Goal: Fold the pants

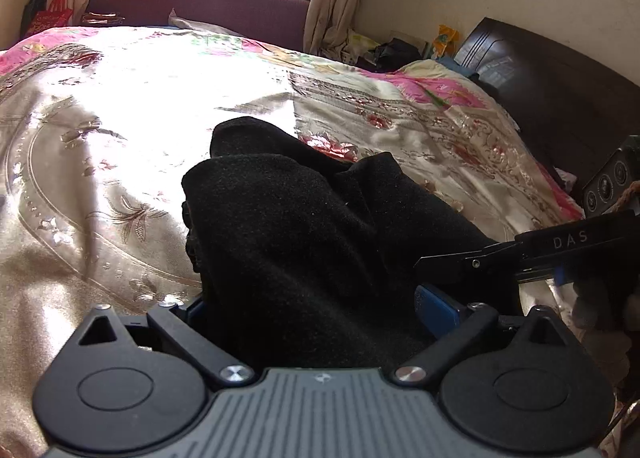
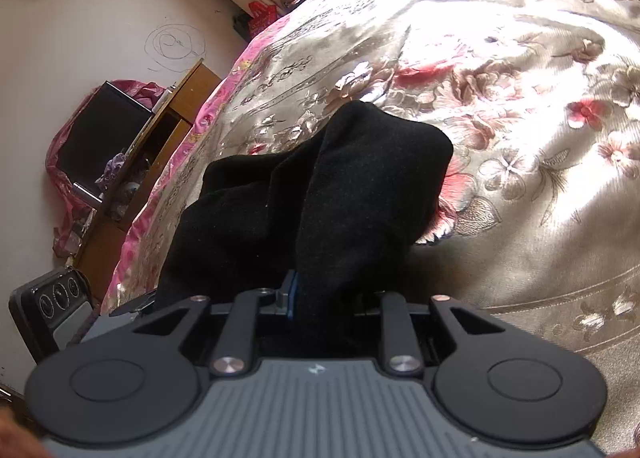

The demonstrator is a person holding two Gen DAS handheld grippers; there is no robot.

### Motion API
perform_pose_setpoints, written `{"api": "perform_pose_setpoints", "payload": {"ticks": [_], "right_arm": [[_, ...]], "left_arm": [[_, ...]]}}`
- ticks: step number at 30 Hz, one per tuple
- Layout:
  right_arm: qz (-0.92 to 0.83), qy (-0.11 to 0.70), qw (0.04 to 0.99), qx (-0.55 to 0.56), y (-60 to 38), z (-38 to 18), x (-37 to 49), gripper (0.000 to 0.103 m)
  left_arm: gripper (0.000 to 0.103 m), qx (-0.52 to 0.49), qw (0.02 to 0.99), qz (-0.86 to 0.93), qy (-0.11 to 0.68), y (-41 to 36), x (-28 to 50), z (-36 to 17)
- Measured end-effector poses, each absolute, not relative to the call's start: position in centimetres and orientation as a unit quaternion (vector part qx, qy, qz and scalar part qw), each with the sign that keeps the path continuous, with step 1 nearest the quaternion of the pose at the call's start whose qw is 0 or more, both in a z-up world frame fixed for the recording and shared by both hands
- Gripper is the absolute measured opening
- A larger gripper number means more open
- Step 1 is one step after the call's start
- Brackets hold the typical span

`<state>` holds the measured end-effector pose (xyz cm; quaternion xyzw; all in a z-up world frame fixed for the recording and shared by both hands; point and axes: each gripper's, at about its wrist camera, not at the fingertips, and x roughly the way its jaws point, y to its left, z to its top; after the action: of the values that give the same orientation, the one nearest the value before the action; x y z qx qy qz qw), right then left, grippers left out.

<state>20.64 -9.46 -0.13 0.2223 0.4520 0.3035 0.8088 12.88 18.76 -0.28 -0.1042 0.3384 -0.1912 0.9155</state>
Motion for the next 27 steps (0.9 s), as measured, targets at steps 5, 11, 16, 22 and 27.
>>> {"api": "perform_pose_setpoints", "payload": {"ticks": [5, 11, 16, 22, 27], "right_arm": [[0.358, 0.443, 0.789, 0.231, -4.3, 1.7, 22.4, 0.021], [0.405, 0.44, 0.767, 0.231, 4.7, 2.0, 26.3, 0.021], [0.344, 0.471, 0.799, 0.146, 10.6, -0.4, 28.6, 0.033], [0.322, 0.375, 0.868, 0.049, 9.7, 3.3, 24.5, 0.033], [0.355, 0.361, 0.862, -0.015, 13.7, 2.9, 23.4, 0.031]], "left_arm": [[0.103, -0.121, 0.94, -0.15, 0.282, 23.2, 11.2, 3.0], [0.103, -0.08, 0.958, -0.061, 0.269, 30.2, 11.9, 4.7], [0.103, -0.012, 0.95, 0.069, 0.305, 34.7, 13.6, 1.3], [0.103, 0.034, 0.953, 0.109, 0.282, 34.8, 11.6, 1.9], [0.103, 0.069, 0.951, 0.102, 0.282, 32.0, 13.1, 1.3]]}}
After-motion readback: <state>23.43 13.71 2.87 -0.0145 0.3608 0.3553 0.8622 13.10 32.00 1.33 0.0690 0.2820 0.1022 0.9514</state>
